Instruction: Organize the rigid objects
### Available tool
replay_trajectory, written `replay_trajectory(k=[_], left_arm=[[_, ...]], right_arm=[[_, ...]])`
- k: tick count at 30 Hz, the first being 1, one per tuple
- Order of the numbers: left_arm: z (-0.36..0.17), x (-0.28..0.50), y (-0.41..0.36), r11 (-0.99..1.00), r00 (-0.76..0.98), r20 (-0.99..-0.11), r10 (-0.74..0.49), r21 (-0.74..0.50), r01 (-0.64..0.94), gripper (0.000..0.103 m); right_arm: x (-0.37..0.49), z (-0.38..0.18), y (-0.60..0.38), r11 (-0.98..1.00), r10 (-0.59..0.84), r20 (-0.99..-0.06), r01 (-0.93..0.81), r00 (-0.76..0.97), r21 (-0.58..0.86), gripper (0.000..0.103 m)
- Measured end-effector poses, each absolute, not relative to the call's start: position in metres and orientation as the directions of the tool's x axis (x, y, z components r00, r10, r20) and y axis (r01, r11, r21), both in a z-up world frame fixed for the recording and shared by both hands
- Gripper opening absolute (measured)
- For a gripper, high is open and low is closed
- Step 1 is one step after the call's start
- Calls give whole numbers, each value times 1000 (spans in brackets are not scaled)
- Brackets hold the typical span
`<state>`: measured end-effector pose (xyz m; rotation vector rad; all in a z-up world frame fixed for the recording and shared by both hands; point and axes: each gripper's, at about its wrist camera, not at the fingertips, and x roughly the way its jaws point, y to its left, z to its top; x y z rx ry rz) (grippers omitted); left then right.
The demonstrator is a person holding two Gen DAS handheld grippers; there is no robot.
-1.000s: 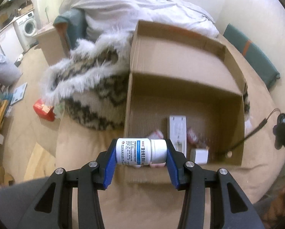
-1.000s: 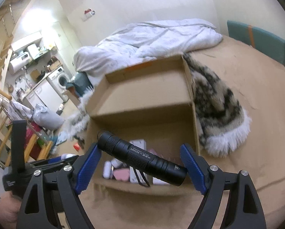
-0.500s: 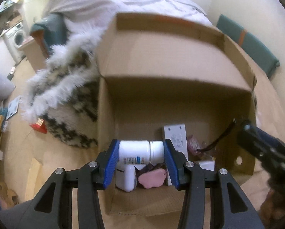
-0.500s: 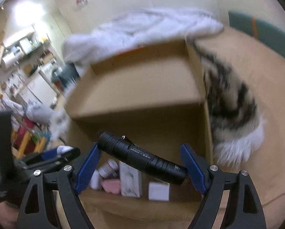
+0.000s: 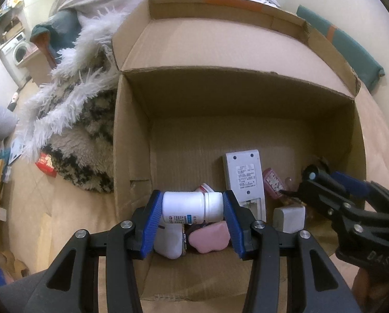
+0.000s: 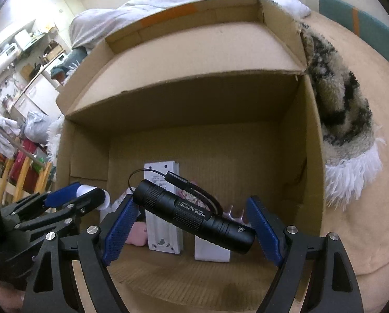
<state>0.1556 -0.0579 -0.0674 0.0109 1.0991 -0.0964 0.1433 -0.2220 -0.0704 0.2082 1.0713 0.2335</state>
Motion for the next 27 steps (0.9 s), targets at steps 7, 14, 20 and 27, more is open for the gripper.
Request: replay_trajectory(k=[7, 14, 20, 27], left_arm=[[-69, 155, -62, 996, 442, -894, -72, -42, 77, 43], [-71, 158, -58, 996, 442, -894, -72, -44, 72, 43], [-70, 157, -58, 997, 438, -896, -67, -41, 69, 48], [-63, 155, -63, 996, 438, -896, -73, -41, 83, 67]], right_arm=[[146, -78, -223, 954, 294, -853, -80, 431, 288, 90], [150, -80, -221, 953, 297, -858, -83, 418, 290, 90], [150, -74, -223, 946, 313, -838, -73, 447, 315, 98], [150, -65, -230, 941, 316, -815, -49, 486, 335, 103]])
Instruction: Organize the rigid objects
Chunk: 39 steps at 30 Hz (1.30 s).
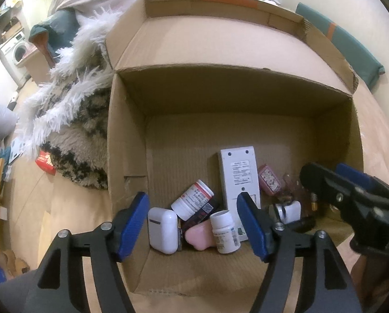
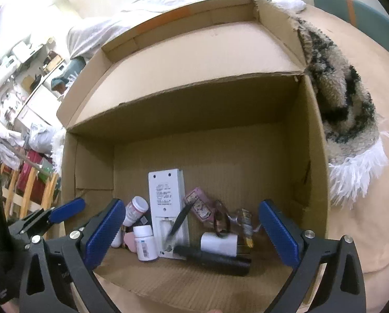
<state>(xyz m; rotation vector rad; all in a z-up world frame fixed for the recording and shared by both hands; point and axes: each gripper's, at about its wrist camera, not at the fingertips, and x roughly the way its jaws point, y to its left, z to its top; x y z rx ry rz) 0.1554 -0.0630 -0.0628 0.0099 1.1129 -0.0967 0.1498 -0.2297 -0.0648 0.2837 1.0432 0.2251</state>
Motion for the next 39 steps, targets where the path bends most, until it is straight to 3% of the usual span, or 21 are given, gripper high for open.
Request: replay_trajectory(k=[5, 10, 15, 18, 28, 39], left_arm=[[-60, 154, -59, 989, 397, -907, -142, -110, 103, 67], [-48, 145, -43, 990, 403, -905, -137, -131, 44, 67], [-27, 133, -36, 997, 481, -874, -73, -66, 32, 68], [-18, 122, -33, 998, 511, -857, -65, -54, 36, 79], [5, 73, -20, 996, 585, -806, -85, -60, 63, 100], [33, 18, -5, 998, 702, -710, -65, -52, 40, 102]], right_arm=[[150, -59, -236, 936, 317, -800, -33, 508, 350, 103], [146, -53, -242, 931, 325, -787, -29, 525, 365, 103], [129, -38, -244, 933, 322, -763, -49, 561, 357, 103], [117, -28, -246, 937, 314, -752, -59, 580, 346, 103], [71, -3, -245, 945, 303, -731, -91, 612, 315, 103], [15, 22, -232, 978, 196, -689, -85, 698, 192, 103]])
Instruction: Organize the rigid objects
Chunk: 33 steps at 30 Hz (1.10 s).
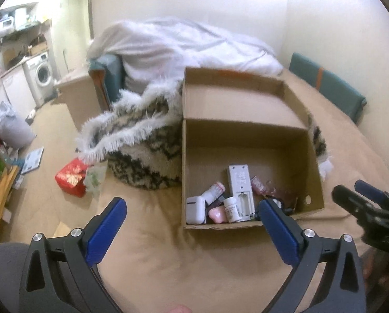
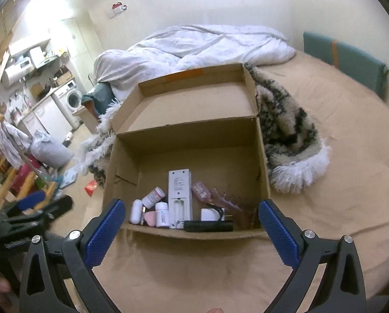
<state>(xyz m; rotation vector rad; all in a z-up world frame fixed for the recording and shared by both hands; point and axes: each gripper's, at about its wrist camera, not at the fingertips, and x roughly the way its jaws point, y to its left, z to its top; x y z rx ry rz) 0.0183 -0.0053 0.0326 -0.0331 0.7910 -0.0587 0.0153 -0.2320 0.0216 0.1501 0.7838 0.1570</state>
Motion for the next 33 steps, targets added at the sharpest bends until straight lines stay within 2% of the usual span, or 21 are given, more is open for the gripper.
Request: replay_trajectory(k=[9, 33], left_arm=[[15, 18, -7, 1000, 690, -724, -27, -30, 7, 102], [12, 22, -3, 998, 683, -730, -32, -54, -11, 102]], right_arm=[[2, 5, -228, 990, 123, -682, -42, 721, 134, 103], [11, -2, -228, 988, 135, -700, -39, 701, 152, 103]])
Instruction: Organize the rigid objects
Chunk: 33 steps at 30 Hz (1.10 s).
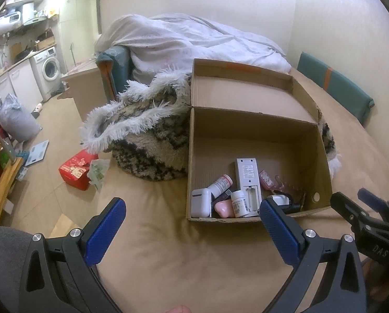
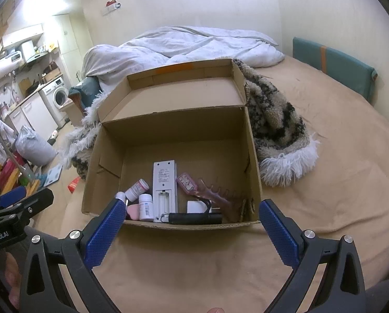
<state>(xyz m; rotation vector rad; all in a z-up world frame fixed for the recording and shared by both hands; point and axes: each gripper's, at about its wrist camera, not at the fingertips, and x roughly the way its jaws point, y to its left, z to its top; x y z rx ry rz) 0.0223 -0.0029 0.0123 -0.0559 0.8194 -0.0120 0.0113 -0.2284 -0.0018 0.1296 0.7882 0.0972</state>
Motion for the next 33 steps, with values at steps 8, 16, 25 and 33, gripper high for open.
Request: replay_trajectory(k=[8, 16, 25, 33], left_arm=[[12, 22, -4, 998, 683, -730, -31, -56, -14, 102], [11, 19, -2, 998, 685, -727, -36, -56, -6, 102], [12, 20, -2, 998, 685, -728, -37, -55, -4, 102], [11, 19, -3, 998, 687, -726, -42, -59, -1, 102]], right_arm=[[11, -2, -229, 988, 134, -698, -37, 703, 152, 103], [10, -2, -230, 988, 132, -695, -36, 707, 151, 103], [10, -1, -230, 988, 131, -694, -36, 708, 150, 103], [11, -2, -230, 988, 134, -696, -38, 706, 152, 103]])
